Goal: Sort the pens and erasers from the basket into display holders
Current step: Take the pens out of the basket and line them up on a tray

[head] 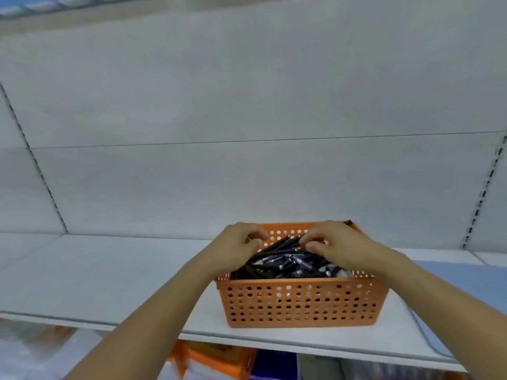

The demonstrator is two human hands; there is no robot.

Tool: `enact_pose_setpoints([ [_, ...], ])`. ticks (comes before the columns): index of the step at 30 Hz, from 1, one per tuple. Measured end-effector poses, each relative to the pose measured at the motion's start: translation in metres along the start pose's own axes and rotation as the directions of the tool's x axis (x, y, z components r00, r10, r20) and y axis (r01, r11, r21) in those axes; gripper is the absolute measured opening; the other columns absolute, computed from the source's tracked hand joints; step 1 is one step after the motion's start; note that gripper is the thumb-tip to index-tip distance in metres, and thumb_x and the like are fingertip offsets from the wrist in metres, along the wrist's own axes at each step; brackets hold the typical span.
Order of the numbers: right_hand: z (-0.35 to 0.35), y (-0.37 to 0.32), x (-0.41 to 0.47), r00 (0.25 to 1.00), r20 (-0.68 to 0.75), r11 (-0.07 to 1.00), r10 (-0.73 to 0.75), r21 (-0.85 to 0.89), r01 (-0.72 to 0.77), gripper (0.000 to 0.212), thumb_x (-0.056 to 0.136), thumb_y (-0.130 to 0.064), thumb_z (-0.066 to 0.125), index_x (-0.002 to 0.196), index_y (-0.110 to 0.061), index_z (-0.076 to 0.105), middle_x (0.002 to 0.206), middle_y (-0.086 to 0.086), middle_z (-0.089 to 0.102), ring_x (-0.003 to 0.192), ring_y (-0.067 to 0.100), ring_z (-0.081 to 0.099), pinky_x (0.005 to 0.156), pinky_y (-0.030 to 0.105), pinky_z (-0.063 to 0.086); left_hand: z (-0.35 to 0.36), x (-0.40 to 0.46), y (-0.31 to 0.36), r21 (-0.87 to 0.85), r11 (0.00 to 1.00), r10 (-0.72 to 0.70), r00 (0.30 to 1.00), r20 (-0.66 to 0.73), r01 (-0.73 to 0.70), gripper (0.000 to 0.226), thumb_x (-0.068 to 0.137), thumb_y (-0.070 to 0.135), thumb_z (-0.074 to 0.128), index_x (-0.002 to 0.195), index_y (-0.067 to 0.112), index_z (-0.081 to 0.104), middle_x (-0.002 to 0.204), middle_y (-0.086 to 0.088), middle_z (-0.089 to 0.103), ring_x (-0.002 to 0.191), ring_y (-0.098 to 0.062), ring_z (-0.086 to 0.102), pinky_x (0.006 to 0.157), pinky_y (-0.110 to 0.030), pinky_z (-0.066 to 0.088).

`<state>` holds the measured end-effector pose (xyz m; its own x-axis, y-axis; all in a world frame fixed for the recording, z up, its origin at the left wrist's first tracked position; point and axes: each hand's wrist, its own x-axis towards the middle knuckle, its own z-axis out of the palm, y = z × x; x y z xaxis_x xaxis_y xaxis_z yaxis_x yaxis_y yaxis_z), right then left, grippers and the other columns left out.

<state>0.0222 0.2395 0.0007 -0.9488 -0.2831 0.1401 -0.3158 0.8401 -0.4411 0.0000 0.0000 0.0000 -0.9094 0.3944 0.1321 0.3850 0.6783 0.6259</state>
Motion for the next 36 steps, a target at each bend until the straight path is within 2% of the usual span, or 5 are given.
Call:
enact_pose_setpoints([
  [9,0.034,-0.031,0.053,0.954,0.277,0.943,0.118,-0.332,-0.021,0.015,0.098,-0.039,0.047,0.098,-0.027,0.057,0.089,-0.009,0.058,0.075,0.007,0.052,0.061,0.026,0.039,-0.01,0.014,-0.03,-0.359,0.933,-0.065,0.988,-0.14,0.01,0.019,0.098,0.025,0.051,0.107,0.037,0.064,0.104,0.012,0.069,0.098,-0.005,0.065,0.091,-0.028,0.052],
  [14,0.018,-0.017,0.042,0.997,-0.015,0.902,0.076,-0.426,-0.075,0.021,0.102,-0.038,0.034,0.089,-0.029,0.048,0.088,-0.007,0.058,0.079,0.015,0.054,0.072,0.036,0.049,-0.02,0.01,-0.029,-0.487,0.873,-0.067,0.993,-0.102,0.009,0.02,0.099,0.023,0.05,0.098,0.019,0.069,0.091,0.001,0.073,0.083,-0.01,0.07,0.079,-0.023,0.057],
  [18,0.005,-0.019,0.036,0.967,-0.256,1.0,0.01,0.008,-0.008,0.027,0.1,-0.035,0.038,0.078,-0.03,0.051,0.07,-0.009,0.056,0.068,0.009,0.052,0.066,0.034,0.045,-0.025,0.021,-0.009,-0.608,0.779,-0.137,0.988,0.077,0.155,0.044,0.093,0.054,0.051,0.1,0.014,0.069,0.093,-0.003,0.075,0.084,-0.013,0.073,0.08,-0.027,0.058],
  [25,0.005,-0.04,0.044,0.957,0.268,0.986,0.113,-0.15,-0.074,0.028,0.085,-0.053,0.063,0.1,-0.029,0.063,0.098,-0.011,0.063,0.086,0.009,0.06,0.077,0.031,0.051,-0.028,0.034,0.008,-0.982,0.183,-0.305,0.948,-0.091,-0.035,0.027,0.104,0.028,0.039,0.099,0.007,0.055,0.078,-0.008,0.072,0.068,-0.022,0.069,0.077,-0.041,0.059],
  [36,0.0,-0.009,0.046,0.975,0.21,0.963,0.067,-0.269,-0.008,0.014,0.097,-0.03,0.05,0.088,-0.027,0.06,0.083,-0.009,0.059,0.072,0.009,0.056,0.069,0.032,0.048,-0.024,0.014,-0.011,-0.981,0.192,-0.325,0.945,-0.044,0.021,0.023,0.103,0.022,0.043,0.105,0.007,0.06,0.071,-0.005,0.064,0.056,-0.015,0.05,0.056,-0.03,0.046],
])
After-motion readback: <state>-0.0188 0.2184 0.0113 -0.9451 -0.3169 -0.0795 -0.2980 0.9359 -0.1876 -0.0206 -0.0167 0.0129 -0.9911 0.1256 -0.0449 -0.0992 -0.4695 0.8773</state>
